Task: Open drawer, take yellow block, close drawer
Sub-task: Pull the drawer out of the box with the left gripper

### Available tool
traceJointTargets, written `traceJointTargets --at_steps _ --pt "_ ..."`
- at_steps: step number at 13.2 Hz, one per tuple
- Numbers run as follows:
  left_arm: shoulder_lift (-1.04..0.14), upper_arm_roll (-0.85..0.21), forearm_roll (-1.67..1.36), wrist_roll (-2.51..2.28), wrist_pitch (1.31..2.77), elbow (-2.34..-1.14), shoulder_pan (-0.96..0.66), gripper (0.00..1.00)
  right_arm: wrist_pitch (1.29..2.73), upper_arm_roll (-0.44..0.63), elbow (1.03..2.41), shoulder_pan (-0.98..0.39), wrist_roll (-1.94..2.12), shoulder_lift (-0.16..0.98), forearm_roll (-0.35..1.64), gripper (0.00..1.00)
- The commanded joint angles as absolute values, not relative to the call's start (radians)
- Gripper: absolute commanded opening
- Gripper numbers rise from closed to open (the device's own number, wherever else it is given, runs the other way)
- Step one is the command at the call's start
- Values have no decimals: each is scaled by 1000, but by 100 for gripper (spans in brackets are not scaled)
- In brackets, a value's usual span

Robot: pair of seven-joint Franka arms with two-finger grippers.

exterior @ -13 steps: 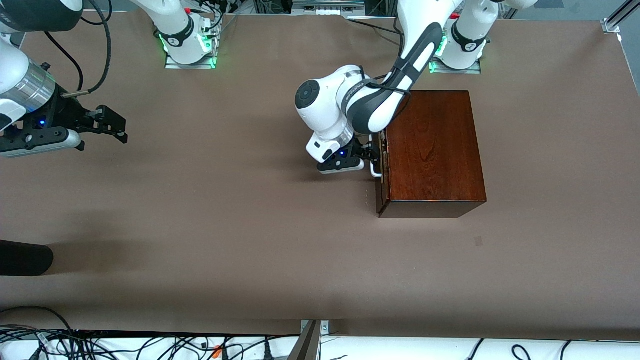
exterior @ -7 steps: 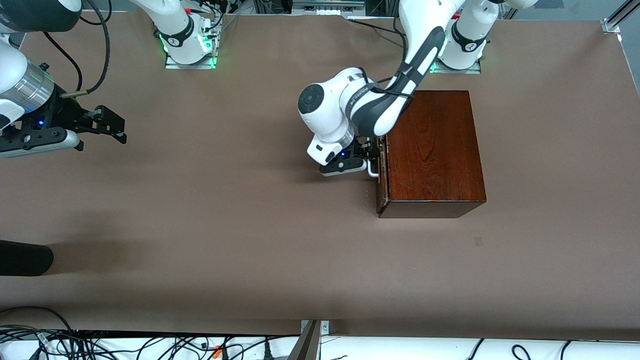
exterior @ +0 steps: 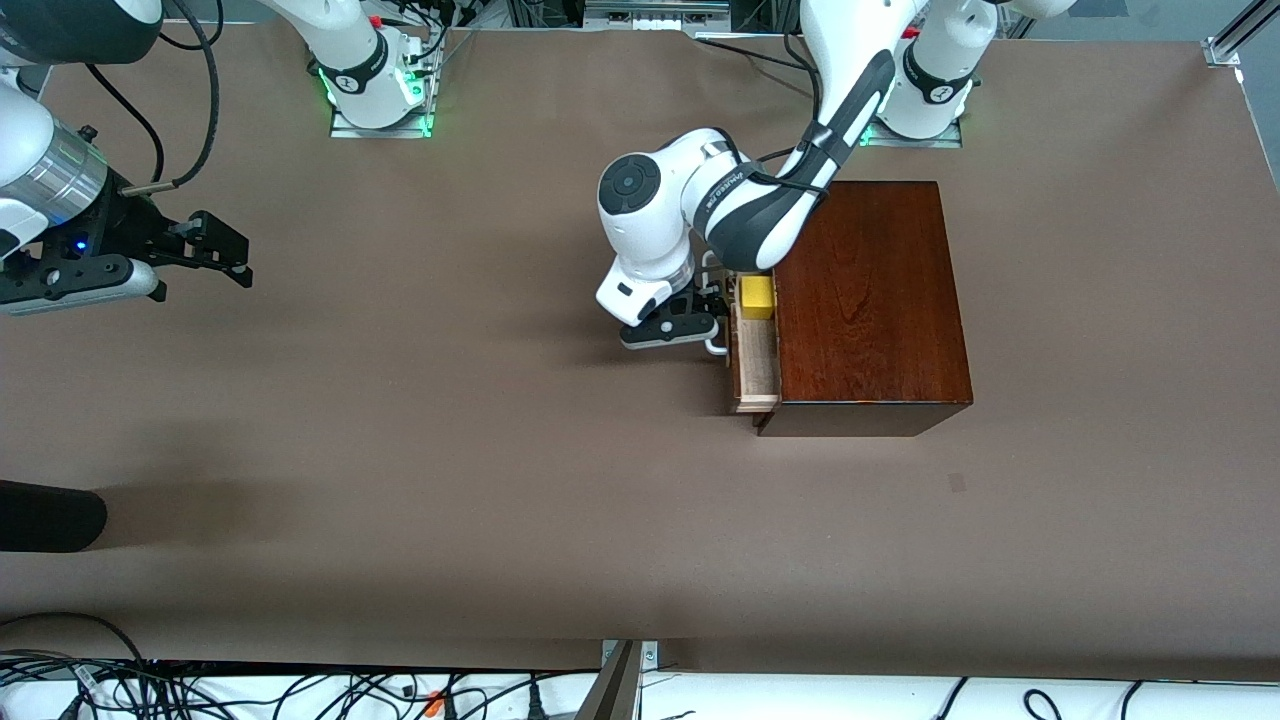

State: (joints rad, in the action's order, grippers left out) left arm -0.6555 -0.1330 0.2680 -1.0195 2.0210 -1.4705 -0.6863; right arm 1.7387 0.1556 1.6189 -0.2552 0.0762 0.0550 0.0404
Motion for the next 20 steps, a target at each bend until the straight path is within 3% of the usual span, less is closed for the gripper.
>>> traceJointTargets --at_steps 1,7,20 --pt "-725 -152 146 -1042 2097 -1378 -693 100 1744 150 1634 -249 83 40 41 100" --pt "-770 -153 146 -1060 2149 -1355 -741 100 1744 150 1634 -249 83 38 41 100" --pt "-767 -143 149 -1068 2102 -1318 -724 100 1744 152 1634 -247 83 40 41 100"
